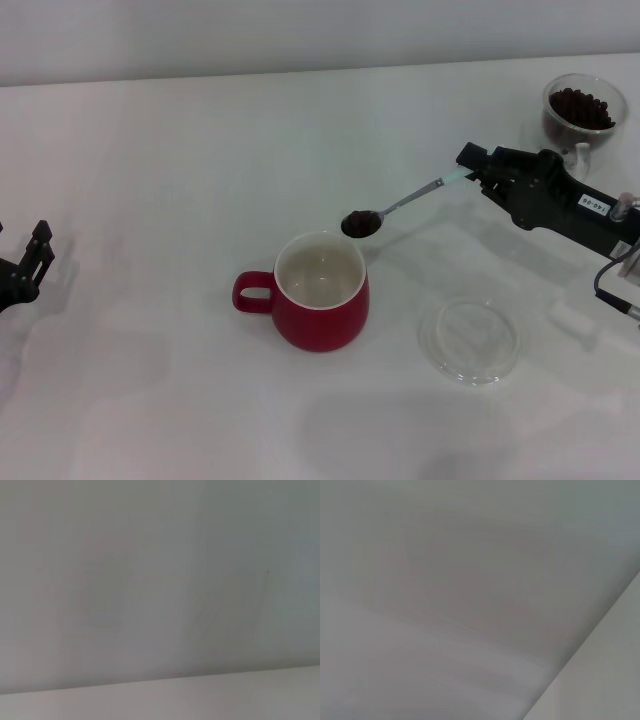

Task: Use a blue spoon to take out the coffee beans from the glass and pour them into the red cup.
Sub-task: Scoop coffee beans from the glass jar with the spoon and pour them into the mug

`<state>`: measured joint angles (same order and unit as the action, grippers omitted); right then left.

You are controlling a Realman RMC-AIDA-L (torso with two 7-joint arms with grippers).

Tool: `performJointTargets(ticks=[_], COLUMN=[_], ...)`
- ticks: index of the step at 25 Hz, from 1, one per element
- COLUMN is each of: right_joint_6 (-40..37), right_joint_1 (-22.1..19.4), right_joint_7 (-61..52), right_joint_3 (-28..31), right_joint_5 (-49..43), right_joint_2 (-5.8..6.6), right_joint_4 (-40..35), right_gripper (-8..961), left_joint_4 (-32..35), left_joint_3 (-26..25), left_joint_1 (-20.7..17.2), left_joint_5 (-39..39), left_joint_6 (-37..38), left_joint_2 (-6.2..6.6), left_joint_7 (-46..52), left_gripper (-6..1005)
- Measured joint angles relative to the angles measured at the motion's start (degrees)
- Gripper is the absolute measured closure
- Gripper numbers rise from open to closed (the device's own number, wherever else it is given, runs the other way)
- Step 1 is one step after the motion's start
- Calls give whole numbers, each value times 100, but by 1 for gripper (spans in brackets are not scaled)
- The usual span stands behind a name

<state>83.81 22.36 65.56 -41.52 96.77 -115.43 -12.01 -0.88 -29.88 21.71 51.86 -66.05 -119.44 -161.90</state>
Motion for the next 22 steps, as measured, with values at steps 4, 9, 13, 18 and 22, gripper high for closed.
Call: performJointTargets(ticks=[4,9,13,18,22], right_joint_6=[31,47,55,82,95], right_joint_1=[57,98,149,222,267], right_joint_7=[87,166,263,410,490], right_joint_3=[-6,-6,-6,-29,-74], right_joint_5=[-2,-14,-23,-38,-38], right_joint_2=[-7,-10,-12,-19,-30], right_joint_4=[119,234,343,388,392], right_gripper=[779,778,778,778,777], left_joint_4=[0,0,0,0,0], left_joint_3=[0,0,0,0,0], left_joint_1=[-3,-12,-24,-17,-17], left_joint_5=[0,0,-1,-7,-9], left_joint_6=[3,5,5,5,5], left_joint_2=[0,0,0,0,3], left_joint_7=[0,0,0,0,0], left_gripper=[408,408,408,408,408])
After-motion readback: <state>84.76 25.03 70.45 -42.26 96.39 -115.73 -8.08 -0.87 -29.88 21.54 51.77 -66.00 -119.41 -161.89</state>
